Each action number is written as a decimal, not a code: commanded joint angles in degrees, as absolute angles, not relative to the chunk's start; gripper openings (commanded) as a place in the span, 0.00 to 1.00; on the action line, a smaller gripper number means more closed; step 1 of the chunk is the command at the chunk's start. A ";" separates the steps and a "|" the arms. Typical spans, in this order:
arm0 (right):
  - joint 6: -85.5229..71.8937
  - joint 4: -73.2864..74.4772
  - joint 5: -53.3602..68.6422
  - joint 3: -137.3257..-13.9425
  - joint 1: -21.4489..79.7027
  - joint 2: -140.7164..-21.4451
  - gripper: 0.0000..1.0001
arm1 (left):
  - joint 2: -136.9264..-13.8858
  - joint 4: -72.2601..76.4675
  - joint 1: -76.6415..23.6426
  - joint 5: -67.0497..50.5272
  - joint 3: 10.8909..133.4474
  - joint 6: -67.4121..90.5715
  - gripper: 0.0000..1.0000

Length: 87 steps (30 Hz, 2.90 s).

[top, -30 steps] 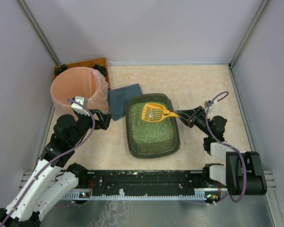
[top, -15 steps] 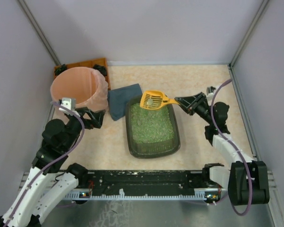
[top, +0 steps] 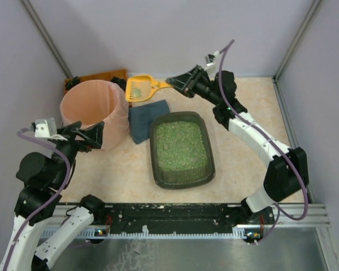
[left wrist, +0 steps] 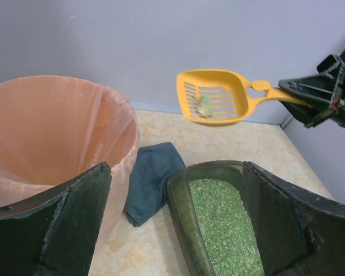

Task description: Clean the litter box

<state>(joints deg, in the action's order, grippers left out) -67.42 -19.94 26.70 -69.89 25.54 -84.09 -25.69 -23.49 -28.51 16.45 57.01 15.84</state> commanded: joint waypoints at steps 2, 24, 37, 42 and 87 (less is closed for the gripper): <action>-58.48 -11.15 20.43 -89.32 31.98 -93.71 0.00 | -23.55 -27.09 -28.30 19.82 58.78 15.64 1.00; -7.78 12.46 13.20 -138.26 49.77 -124.26 0.00 | -20.15 -31.11 -28.36 22.04 58.90 15.46 1.00; -4.14 10.31 14.64 -137.55 50.89 -118.19 0.30 | -20.27 -30.98 -28.30 21.39 58.19 15.69 1.00; -7.30 7.67 12.46 -134.10 50.77 -111.25 0.35 | -21.34 -29.78 -28.30 20.21 57.84 15.79 1.00; -21.44 16.59 12.76 -134.34 50.39 -125.56 0.57 | -23.71 -29.08 -28.32 19.57 58.12 15.26 1.00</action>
